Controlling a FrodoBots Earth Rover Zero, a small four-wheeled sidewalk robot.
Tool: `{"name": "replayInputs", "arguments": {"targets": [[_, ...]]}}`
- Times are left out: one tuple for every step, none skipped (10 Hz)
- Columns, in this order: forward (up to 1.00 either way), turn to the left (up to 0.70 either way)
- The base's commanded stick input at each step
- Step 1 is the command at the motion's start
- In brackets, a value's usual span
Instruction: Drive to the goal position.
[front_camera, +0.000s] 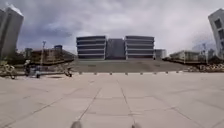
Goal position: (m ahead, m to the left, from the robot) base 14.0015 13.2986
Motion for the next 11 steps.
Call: {"name": "replayInputs", "arguments": {"targets": [[0.7, 0.0], [0.7, 0.0], [0.7, 0.0], [0.7, 0.0], [0.7, 0.0], [0.7, 0.0], [0.7, 0.0], [0.7, 0.0], [0.7, 0.0], [0.7, 0.0], [0.7, 0.0]]}}
